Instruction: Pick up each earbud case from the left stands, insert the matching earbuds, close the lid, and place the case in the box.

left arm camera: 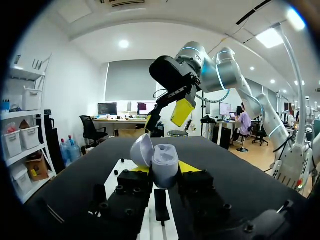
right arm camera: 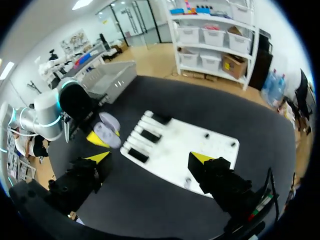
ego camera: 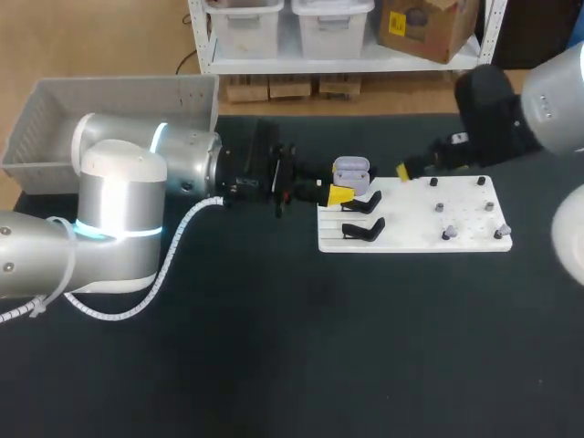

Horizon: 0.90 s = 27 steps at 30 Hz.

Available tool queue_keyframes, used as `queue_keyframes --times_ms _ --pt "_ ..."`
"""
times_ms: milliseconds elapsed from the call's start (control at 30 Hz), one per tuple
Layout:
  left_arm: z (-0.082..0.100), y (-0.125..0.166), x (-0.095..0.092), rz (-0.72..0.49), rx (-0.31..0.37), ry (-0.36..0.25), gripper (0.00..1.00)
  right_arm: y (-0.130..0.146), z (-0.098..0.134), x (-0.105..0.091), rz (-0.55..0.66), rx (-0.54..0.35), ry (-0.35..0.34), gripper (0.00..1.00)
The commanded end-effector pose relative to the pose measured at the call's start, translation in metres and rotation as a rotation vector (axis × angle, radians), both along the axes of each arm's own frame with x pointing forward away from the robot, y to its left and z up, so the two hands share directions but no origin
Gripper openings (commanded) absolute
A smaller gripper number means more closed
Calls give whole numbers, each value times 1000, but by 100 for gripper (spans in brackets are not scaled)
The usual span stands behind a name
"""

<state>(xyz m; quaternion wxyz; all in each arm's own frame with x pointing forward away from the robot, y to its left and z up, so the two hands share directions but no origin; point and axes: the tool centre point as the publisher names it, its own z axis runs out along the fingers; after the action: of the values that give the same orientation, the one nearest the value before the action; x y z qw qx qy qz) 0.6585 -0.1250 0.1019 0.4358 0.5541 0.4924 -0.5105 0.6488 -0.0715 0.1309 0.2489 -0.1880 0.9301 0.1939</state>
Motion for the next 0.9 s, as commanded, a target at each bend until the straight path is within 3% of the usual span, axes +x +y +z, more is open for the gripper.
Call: queue_keyframes --times_ms 33,267,433,667,900 --pt "-1 0 0 1 -4 -3 0 -26 10 -23 -145 -200 -22 100" --pt "-1 0 0 1 -4 -3 0 -61 -9 -39 -165 -229 60 100" --pt "-1 0 0 1 -4 -3 0 -83 -26 -43 -165 -364 94 100" --pt "-1 0 0 1 -4 -3 0 -95 -37 -43 -140 -374 116 100" --pt "-1 0 0 1 -4 -3 0 -109 -55 -37 -109 -449 141 100"
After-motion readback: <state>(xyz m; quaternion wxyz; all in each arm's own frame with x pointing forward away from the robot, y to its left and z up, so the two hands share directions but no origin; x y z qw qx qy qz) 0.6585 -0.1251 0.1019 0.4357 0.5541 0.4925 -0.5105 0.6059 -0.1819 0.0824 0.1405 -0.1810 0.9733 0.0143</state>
